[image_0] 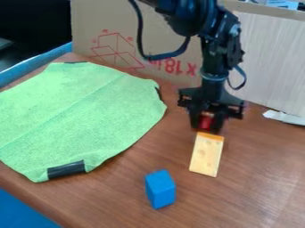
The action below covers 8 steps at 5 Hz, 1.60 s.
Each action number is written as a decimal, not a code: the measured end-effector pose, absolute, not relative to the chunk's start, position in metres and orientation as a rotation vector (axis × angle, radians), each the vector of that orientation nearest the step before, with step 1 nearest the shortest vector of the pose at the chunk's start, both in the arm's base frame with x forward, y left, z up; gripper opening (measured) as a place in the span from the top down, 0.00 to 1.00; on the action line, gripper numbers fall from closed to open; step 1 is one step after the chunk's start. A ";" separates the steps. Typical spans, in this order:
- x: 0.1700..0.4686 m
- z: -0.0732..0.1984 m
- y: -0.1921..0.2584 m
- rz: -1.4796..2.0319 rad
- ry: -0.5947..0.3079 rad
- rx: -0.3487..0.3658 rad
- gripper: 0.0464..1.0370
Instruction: Move red figure from top center of table to bottom left of cloth
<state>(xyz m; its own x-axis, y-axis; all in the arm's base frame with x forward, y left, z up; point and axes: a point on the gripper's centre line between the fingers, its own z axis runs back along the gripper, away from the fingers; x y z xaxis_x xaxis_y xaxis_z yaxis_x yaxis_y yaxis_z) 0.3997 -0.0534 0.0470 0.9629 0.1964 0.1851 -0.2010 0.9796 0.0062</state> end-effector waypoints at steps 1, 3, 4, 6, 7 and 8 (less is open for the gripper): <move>0.390 0.051 -0.050 0.197 -0.177 0.011 0.57; 0.376 0.081 -0.022 0.254 -0.187 -0.053 0.57; 0.365 0.091 0.003 0.309 -0.181 -0.058 0.57; 0.343 0.080 0.097 0.515 -0.157 0.040 0.57; 0.332 0.074 0.144 0.627 -0.106 0.027 0.57; 0.329 0.096 0.184 0.738 -0.133 0.026 0.57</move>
